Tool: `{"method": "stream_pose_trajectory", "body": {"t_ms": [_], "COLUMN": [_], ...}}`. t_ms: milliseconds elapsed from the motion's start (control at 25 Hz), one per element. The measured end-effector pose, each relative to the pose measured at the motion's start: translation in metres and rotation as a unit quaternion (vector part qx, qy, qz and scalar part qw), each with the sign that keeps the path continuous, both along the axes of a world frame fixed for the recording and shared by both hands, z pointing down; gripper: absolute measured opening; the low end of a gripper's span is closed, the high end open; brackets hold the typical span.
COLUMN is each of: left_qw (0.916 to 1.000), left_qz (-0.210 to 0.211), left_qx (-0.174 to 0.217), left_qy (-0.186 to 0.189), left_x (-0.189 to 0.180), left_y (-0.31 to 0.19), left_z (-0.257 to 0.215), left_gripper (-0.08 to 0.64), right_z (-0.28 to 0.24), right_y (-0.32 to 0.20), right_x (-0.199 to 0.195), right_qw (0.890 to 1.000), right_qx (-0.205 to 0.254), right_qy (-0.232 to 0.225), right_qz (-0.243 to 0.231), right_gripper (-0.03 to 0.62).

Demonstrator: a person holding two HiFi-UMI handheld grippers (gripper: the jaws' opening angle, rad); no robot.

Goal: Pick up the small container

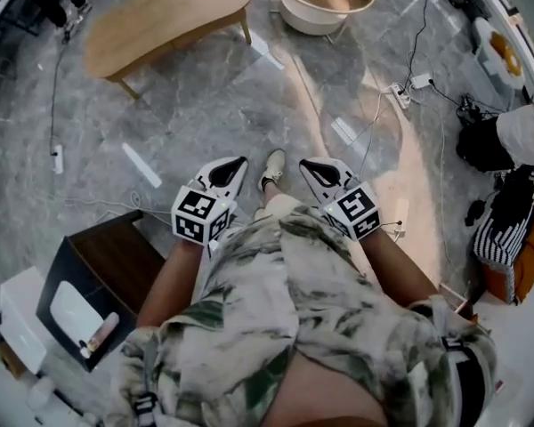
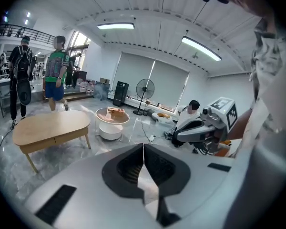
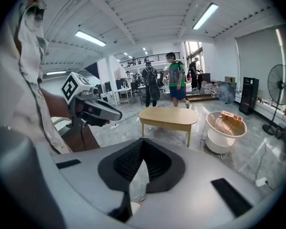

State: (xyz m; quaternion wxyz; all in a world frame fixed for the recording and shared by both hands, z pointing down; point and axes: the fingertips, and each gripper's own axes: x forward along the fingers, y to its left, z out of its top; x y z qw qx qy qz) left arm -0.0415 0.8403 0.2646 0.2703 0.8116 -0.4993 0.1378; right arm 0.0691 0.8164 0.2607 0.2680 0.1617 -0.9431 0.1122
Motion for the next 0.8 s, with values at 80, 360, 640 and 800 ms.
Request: {"method": "stream_pose_trajectory", "body": {"t_ms": [80,360,640,800], "left_qw": [1.0,0.9994,0.9988,0.9973], "left_qz": [0.003,0.031,0.044,0.07], "left_qx": [0.002,-0.001,0.001,0.001], "left_qy": [-0.005,-0.017,-0.02,-0.025], "left_x": [-0.007,-0.032,-0.042,-0.034], "left_y": [-0.031,-0.155,-0.273,-0.318], "left_z": [-0.004,-0.013,-0.012,-0.005], "left_gripper": [0.025,0.052,0.147,0.169], "right_z": [0.003,0.001,0.005,0.011], "right_y": [-0.03,-0.144,-0.23,-0.259], "right_x": [-0.01,-0.038,-0.048,-0.042], "right_qw": [1.0,0.999,0.999,0.998], "right_qx": [-0.005,-0.015,-0.021,-0.026], "right_qy": [-0.008,-0.022,-0.018,-0.02], "right_qz": [0.006,0.022,0.024,0.044], "right_gripper": [0.021,0.021,0.021,0.021]}}
